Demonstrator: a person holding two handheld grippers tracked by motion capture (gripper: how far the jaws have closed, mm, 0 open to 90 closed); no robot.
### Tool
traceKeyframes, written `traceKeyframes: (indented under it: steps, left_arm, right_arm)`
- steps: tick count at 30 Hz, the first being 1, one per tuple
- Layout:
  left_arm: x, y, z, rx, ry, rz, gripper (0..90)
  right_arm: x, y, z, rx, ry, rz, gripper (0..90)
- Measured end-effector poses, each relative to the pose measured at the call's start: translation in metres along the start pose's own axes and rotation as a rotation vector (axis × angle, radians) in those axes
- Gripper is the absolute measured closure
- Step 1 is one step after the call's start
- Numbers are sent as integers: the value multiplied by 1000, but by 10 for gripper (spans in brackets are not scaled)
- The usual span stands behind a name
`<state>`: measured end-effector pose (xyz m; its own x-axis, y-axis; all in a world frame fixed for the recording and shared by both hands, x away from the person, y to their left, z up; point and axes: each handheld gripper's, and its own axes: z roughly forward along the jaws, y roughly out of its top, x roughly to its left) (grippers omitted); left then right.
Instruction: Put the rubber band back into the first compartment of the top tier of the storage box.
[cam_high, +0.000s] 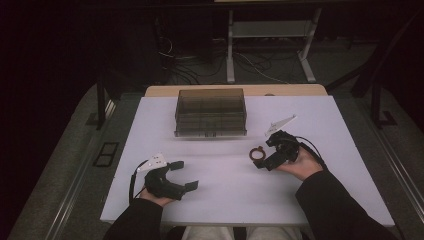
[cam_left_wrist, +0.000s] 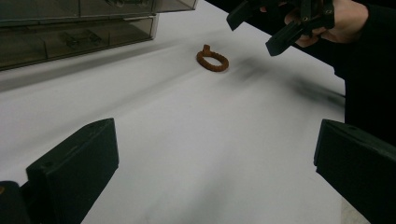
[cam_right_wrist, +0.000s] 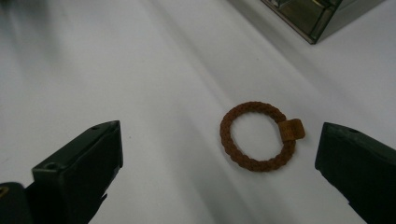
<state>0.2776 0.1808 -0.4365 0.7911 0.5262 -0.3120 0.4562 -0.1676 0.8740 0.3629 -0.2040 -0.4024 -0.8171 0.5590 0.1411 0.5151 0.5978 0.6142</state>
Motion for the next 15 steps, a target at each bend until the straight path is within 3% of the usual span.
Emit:
traceKeyframes:
  steps: [15]
  left_arm:
    - [0,0,0,3,-1,-1,0]
  right_arm:
    - [-5,0,19,22,21,-3,1]
